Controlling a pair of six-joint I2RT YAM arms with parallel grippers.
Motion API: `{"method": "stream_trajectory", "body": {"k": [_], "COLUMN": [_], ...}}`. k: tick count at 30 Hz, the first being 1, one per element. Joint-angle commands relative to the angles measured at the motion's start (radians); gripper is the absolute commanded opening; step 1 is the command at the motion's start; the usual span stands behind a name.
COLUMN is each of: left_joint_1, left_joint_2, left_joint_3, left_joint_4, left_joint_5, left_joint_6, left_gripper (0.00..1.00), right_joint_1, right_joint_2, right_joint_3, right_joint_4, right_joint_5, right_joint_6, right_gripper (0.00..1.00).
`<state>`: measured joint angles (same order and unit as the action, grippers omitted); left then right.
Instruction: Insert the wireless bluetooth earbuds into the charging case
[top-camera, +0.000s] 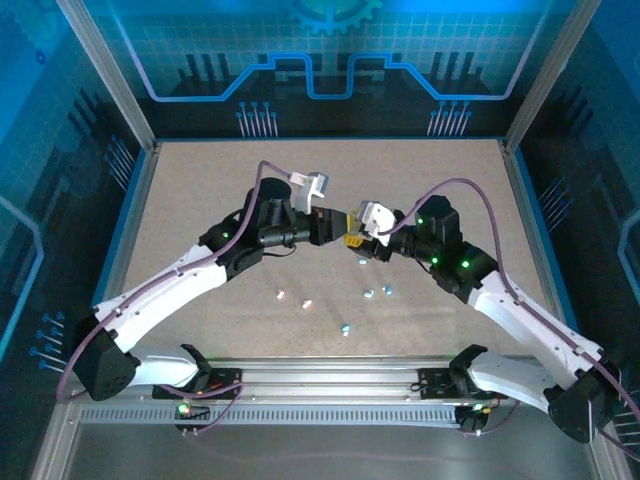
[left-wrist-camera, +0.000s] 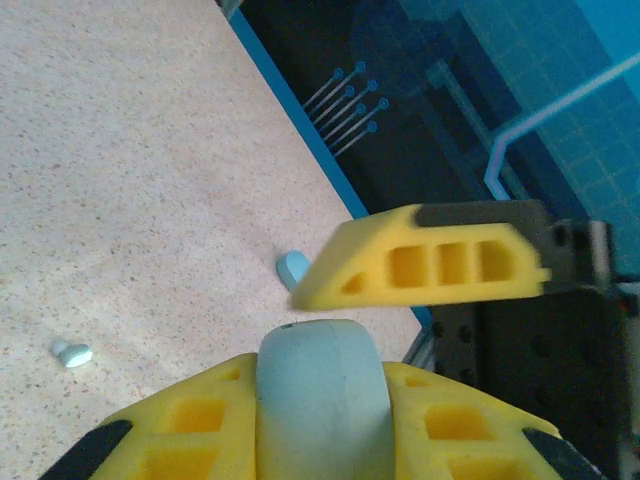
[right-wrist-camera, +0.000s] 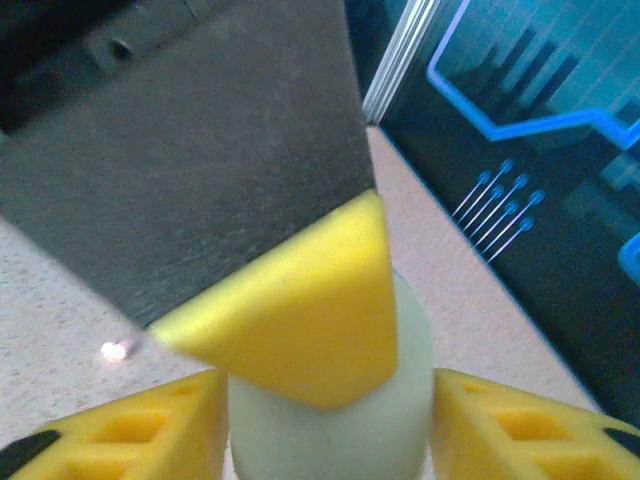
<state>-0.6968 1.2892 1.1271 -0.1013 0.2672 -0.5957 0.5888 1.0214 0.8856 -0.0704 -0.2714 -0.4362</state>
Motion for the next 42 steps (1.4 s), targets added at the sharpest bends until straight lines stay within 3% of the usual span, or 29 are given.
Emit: {"method": "stream_trajectory", "body": {"k": [1,7,11,14,21,31,42], "left_joint_1": [0.006,0.044,0.07,0.081,0.089,0.091,0.091], "left_joint_2": [-0.067,-0.117,-0.129,-0.13,-0.1,-0.091,-0.085], "left_joint_3": [-0.044,-0.105,-0.123,-0.139,-0.163,-0.17,-0.161], "left_joint_4": [0.066,0.169,0.203,0.244,0.358,0.403,0.412], "left_joint_5": [-0.047,0.004,0.04,0.065,0.128,0.144,0.166], "left_joint_6": [-0.087,-0.247,-0.318,-0.366,-0.458,-0.492,-0.498], "left_gripper": [0.14,0.09,0.08,0.07,0.07,0.07,0.08], "right_joint_1": [0.003,-0.071,-0.153,-0.159,-0.149,-0.128,-0.115], "right_joint_2": [-0.08,-0.159,-0.101,-0.105,-0.025,0.058,0.104], "right_joint_3": [-0.065,-0.209,-0.136,-0.186,-0.133,-0.061,-0.013], "right_joint_4": [0.171,0.412,0.232,0.4,0.495,0.524,0.487], "right_joint_5": [0.028,0.046,-0.106,-0.198,-0.313,-0.348,-0.361], "right_joint_6": [0.045,0.179,0.205,0.254,0.288,0.305,0.29], "right_gripper": [0.65,0.88,0.81,0.78,0.68,0.56,0.49]}}
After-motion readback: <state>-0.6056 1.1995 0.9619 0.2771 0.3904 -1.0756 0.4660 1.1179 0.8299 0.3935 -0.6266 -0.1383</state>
